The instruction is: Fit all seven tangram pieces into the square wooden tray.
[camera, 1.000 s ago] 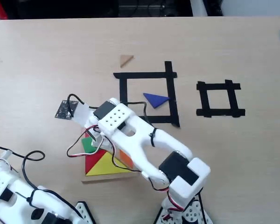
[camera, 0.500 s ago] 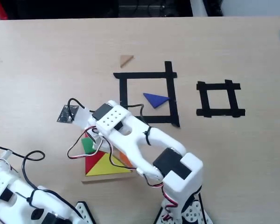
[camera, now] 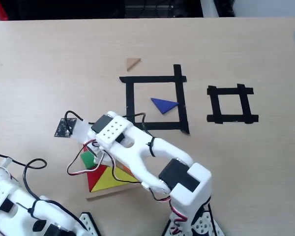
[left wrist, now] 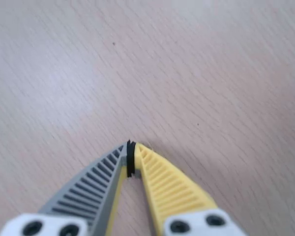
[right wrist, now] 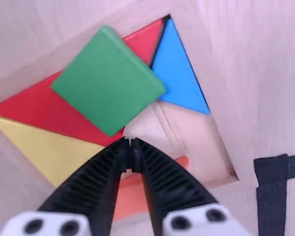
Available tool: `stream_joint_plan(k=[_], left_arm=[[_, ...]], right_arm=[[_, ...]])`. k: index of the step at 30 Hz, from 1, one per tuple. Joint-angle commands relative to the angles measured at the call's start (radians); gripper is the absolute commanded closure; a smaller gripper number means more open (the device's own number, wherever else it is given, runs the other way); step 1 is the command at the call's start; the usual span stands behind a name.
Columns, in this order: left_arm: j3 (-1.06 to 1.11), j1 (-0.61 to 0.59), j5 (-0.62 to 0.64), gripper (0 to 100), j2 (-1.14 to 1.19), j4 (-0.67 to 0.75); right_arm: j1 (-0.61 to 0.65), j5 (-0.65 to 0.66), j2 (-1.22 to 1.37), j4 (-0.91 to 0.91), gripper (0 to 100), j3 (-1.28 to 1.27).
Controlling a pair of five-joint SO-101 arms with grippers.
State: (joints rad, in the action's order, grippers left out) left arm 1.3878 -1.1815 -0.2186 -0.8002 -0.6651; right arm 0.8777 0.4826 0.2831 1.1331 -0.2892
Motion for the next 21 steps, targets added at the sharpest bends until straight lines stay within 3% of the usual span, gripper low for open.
stream_joint_plan(k=[1, 8, 14, 21], left_arm=[[-0.008, -0.010, 0.000, 97, -0.015, 0.015], [-0.067, -0.067, 0.029, 97, -0.015, -0.011], [-0.225, -0.246, -0.031, 97, -0.005, -0.055], [-0.197, -0.323, -0.068, 97, -0.003, 0.021]], right_arm=[[-0.057, 0.005, -0.096, 0.017, 98.7, 0.024], [-0.066, -0.068, -0.257, 0.017, 98.7, 0.077], [-0.057, -0.186, -0.209, -0.061, 98.7, 0.079], [0.057, -0.196, -0.104, -0.054, 98.7, 0.133]])
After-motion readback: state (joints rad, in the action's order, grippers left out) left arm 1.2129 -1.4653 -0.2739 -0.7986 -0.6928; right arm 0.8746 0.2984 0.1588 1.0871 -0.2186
